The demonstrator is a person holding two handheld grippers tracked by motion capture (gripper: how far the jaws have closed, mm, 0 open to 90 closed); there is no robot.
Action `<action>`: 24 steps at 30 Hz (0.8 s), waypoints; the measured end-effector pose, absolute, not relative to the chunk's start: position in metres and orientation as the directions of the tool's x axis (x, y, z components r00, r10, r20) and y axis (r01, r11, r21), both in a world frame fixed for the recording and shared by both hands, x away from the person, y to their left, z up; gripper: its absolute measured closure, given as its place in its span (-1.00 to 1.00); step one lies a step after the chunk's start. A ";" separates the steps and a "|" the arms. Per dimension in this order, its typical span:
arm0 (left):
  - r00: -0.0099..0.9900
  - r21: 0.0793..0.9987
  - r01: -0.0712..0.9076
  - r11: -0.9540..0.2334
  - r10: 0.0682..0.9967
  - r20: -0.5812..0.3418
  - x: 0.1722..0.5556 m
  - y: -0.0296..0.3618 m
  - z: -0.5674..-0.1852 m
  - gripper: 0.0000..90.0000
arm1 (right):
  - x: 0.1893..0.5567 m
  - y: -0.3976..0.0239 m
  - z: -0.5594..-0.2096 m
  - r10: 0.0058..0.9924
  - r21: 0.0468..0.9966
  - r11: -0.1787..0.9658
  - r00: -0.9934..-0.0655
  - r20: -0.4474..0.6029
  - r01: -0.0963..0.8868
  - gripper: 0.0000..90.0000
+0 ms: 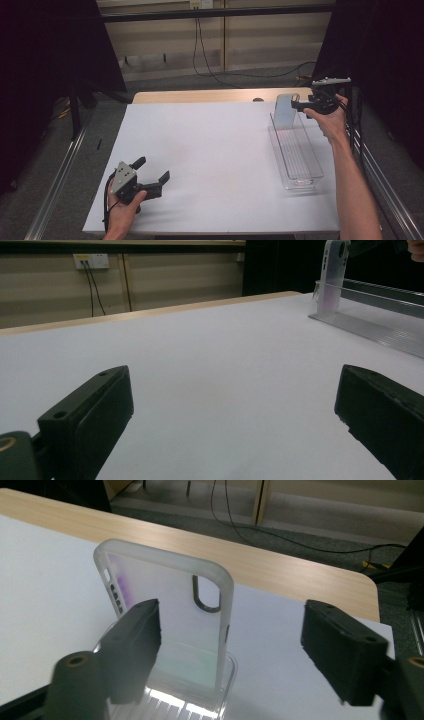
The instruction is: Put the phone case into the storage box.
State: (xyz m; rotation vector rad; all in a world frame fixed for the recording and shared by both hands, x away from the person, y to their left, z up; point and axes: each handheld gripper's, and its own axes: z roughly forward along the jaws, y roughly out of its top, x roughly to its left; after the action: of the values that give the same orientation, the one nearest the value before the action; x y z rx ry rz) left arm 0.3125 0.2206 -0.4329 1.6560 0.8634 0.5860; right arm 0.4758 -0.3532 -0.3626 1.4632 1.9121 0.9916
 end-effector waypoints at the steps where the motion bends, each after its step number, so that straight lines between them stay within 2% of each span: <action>1: 0.609 0.965 0.236 -0.110 0.791 -0.059 0.313 0.221 -0.433 -0.95 | 0.476 -0.354 -0.363 0.963 0.811 0.136 -0.267 0.026 0.569 -0.60; 8: 0.615 0.965 0.234 -0.120 0.787 -0.051 0.313 0.219 -0.433 -0.95 | 0.469 -0.357 -0.366 0.966 0.823 0.110 -0.254 0.043 0.558 -0.92; 15: 0.607 0.967 0.232 -0.109 0.792 -0.056 0.312 0.221 -0.432 -0.95 | 0.460 -0.356 -0.369 0.969 0.854 0.108 -0.246 0.023 0.508 -0.90; 22: 0.601 0.967 0.232 -0.102 0.797 -0.060 0.313 0.221 -0.431 -0.95 | 0.455 -0.353 -0.371 0.975 0.871 0.053 -0.213 0.060 0.488 -0.82; 24: 0.607 0.966 0.232 -0.115 0.793 -0.051 0.314 0.220 -0.432 -0.95 | 0.453 -0.353 -0.372 0.974 0.876 0.031 -0.213 0.082 0.482 -0.88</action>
State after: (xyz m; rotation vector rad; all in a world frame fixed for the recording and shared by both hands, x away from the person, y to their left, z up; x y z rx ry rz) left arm 0.3141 0.2201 -0.4316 1.6590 0.8609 0.5956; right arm 0.4530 -0.3525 -0.3716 1.4783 1.7472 1.1190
